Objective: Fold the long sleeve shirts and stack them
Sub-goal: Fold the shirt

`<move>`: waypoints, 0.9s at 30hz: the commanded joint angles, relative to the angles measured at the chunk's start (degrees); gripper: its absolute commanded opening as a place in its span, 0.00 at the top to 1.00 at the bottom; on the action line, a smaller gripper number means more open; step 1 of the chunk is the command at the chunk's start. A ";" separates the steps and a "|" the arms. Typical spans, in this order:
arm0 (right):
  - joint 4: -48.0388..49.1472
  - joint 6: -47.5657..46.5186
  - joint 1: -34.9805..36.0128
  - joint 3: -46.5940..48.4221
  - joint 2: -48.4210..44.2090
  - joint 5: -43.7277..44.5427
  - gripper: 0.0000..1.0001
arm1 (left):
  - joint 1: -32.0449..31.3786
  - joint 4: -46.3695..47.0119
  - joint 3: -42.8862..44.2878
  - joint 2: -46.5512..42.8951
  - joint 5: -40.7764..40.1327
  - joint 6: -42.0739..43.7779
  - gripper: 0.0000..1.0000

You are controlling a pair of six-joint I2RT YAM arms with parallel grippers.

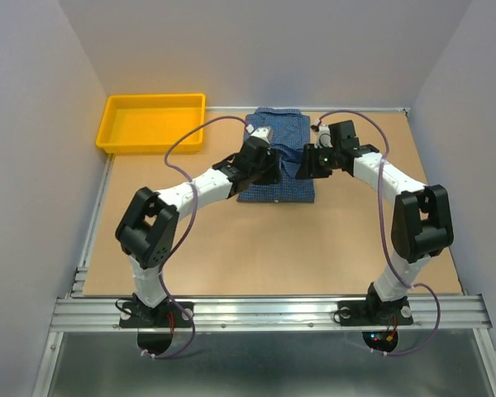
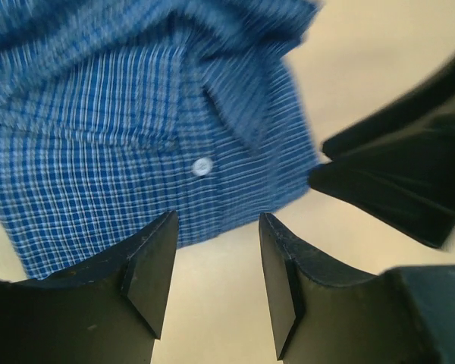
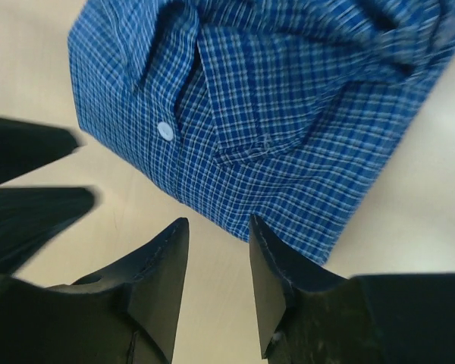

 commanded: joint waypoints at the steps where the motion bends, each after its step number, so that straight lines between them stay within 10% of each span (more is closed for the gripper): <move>1: 5.07 -0.84 1.11 -0.85 2.09 -5.46 0.57 | -0.38 1.90 0.87 3.42 -2.54 0.02 0.43; 27: 12.19 2.14 1.38 24.10 24.32 2.70 0.59 | -2.49 2.86 0.35 12.13 -5.00 3.27 0.43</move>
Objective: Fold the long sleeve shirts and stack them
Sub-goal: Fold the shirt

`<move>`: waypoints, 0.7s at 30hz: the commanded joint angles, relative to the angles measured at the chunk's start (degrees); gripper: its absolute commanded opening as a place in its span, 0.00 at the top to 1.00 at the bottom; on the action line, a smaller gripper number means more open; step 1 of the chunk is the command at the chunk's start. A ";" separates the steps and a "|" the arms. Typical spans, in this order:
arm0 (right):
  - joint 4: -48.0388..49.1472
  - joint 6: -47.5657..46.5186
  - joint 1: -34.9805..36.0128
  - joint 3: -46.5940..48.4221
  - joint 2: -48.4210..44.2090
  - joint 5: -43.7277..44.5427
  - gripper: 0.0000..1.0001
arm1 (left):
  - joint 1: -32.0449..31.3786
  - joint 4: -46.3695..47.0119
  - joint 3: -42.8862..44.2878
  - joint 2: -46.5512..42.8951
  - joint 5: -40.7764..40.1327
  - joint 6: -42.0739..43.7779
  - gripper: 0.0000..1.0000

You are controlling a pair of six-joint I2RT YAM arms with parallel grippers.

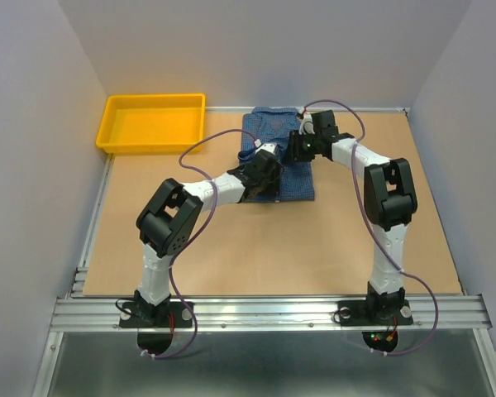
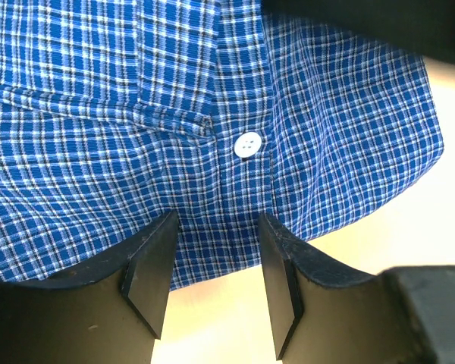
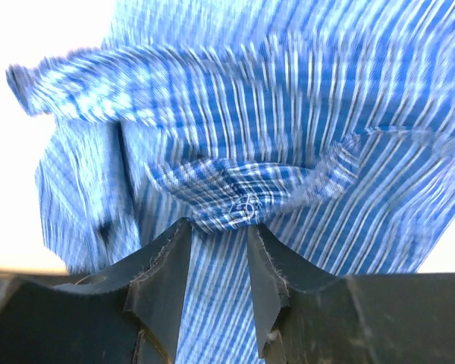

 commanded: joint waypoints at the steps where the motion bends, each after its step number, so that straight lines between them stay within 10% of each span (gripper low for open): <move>1: 3.82 1.95 0.05 9.76 3.54 4.15 0.58 | -0.76 1.16 0.07 -0.24 -1.37 2.11 0.43; 10: 4.34 2.05 -0.48 17.70 5.68 14.69 0.40 | -0.85 1.16 -1.34 -1.65 -2.60 2.64 0.43; 21: 5.05 7.48 -0.48 -6.97 -13.13 21.11 0.36 | -0.76 -2.80 -2.31 -10.78 -5.59 0.79 0.39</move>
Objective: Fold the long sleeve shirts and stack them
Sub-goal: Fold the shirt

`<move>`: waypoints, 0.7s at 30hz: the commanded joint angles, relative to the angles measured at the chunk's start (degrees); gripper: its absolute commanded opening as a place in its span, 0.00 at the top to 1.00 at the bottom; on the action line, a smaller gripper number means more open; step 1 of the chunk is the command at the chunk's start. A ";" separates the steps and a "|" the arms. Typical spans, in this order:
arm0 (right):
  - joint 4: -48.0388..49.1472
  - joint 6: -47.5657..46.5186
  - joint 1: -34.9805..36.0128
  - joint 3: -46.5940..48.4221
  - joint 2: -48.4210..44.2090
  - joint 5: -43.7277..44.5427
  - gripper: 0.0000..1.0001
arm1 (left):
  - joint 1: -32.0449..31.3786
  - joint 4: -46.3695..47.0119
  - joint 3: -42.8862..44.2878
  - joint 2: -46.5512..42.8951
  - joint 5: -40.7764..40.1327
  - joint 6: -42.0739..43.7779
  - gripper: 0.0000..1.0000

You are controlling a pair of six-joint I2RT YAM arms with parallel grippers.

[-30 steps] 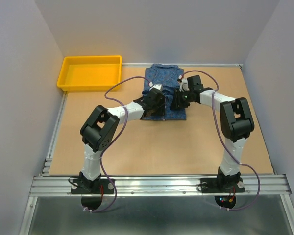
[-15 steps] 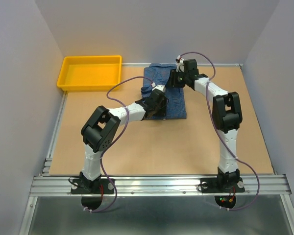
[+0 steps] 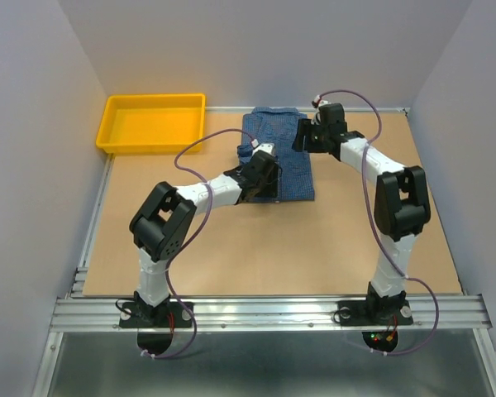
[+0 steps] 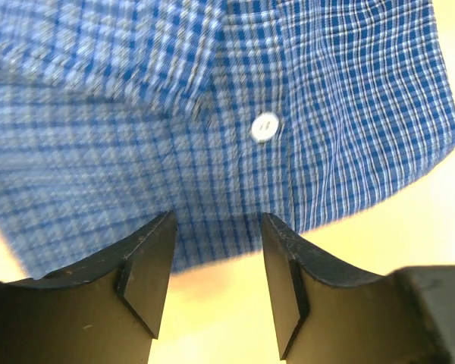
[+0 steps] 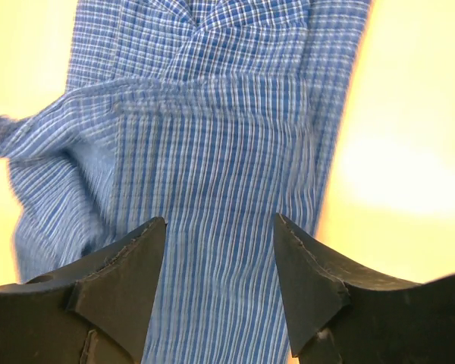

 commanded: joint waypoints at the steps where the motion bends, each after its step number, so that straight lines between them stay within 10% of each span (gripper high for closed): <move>1: 2.51 5.26 -0.37 -10.83 -9.79 3.09 0.37 | 0.09 -1.46 -0.69 -9.65 -3.43 -0.28 0.37; 21: 7.88 23.02 2.52 -48.90 -23.49 2.04 0.73 | 3.35 -6.65 -2.00 -4.28 -1.50 -1.24 0.36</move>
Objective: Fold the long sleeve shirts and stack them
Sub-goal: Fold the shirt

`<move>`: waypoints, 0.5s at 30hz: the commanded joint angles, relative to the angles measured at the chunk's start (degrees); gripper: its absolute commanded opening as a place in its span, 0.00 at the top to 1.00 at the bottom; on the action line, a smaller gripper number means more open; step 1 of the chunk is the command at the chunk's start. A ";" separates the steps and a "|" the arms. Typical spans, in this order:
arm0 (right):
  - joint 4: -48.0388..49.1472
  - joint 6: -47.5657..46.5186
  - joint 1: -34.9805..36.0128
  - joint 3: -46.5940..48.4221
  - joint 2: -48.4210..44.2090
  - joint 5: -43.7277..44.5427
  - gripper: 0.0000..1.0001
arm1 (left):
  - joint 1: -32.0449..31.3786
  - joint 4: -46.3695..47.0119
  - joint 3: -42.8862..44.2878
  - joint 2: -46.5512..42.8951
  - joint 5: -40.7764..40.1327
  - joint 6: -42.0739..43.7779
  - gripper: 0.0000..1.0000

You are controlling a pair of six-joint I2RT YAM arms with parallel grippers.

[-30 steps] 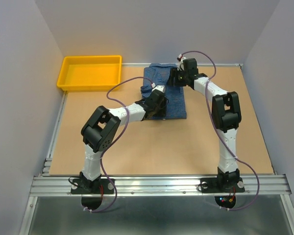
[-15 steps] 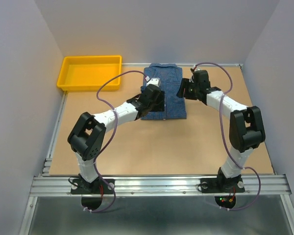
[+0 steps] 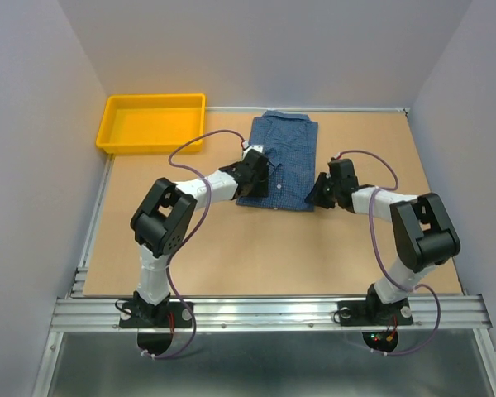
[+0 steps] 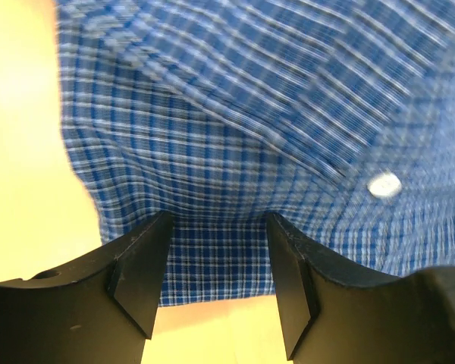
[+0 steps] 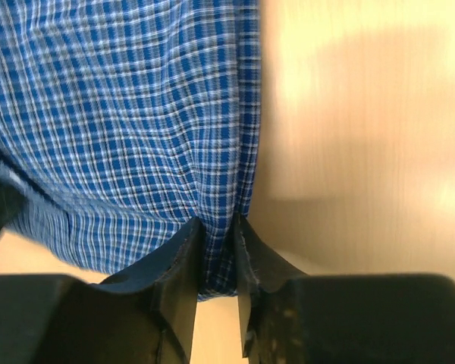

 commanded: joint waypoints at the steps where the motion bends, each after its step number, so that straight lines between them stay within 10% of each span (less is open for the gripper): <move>1: -4.82 3.13 2.61 -9.59 -6.05 -0.90 0.74 | -0.13 -0.53 -6.06 -6.63 0.14 -2.38 0.36; 9: -12.36 9.64 12.80 -19.28 -26.16 -5.21 0.58 | -0.22 1.22 -19.27 -21.82 0.14 -7.65 0.35; 15: -18.97 -5.26 15.10 -7.63 -35.87 -1.96 0.44 | -0.39 5.97 -28.23 -33.00 1.81 -11.35 0.33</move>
